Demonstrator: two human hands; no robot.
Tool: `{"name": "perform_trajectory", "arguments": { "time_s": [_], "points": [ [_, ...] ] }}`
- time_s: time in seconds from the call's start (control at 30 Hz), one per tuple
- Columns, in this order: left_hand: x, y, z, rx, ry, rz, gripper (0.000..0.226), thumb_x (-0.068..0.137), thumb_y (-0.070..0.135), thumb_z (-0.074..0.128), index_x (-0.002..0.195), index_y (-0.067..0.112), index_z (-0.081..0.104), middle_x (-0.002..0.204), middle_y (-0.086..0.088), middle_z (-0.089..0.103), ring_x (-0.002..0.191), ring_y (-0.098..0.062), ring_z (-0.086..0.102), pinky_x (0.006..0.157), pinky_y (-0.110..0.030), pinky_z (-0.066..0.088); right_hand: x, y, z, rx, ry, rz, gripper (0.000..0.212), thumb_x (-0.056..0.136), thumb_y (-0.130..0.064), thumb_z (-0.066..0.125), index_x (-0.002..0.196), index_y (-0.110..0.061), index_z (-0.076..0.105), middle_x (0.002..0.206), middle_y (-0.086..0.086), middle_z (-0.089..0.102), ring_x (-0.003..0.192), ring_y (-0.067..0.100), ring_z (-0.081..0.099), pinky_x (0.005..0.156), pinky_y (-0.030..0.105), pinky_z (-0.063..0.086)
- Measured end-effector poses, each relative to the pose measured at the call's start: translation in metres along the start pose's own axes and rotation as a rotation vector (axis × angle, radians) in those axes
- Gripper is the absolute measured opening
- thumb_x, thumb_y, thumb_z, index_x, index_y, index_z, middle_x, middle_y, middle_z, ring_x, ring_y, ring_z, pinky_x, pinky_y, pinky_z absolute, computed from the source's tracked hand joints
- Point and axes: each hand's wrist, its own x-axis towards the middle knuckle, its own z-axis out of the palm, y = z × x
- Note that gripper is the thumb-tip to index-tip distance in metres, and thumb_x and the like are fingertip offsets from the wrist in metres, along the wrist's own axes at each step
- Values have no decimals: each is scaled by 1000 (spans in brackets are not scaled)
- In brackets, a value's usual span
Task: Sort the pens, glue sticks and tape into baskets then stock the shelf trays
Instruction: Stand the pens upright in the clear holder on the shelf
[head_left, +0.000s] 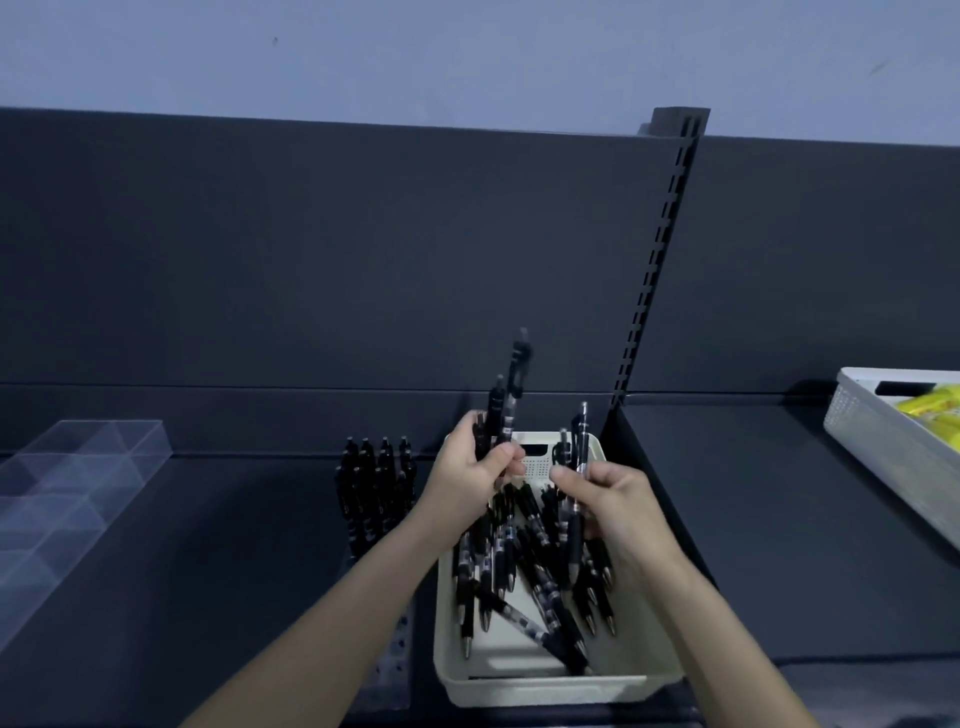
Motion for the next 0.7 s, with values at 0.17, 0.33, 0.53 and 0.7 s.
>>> {"name": "perform_trajectory", "arguments": {
  "time_s": [0.17,0.33,0.53,0.7],
  "points": [
    [-18,27,-17,29,-50,77,19,95,3,44,91,21,49,67,-1,48,58,-6,46,57,-12,43,-11,-30,9,99,-92,-30,36,82,-21,68,86,14,57,71,16,61,61,26,59,61,34,49],
    [-42,26,-47,126,5,-4,16,93,15,51,80,24,50,56,6,48,44,1,43,50,-11,37,-22,-45,41,205,-139,-5,16,84,-12,62,78,2,59,55,8,59,41,12,52,40,20,39],
    [-70,15,-94,107,-14,-54,7,89,11,58,95,8,55,78,3,57,62,2,52,63,-11,44,-25,-39,97,151,-222,14,15,85,-9,62,74,2,61,64,13,66,51,19,60,46,21,45],
    [-85,9,-122,78,-46,-85,13,89,5,58,94,16,55,79,7,56,69,5,56,68,-9,45,-28,-35,137,131,-267,11,15,86,-7,61,82,8,62,68,16,66,50,16,59,42,18,43]
  ]
}}
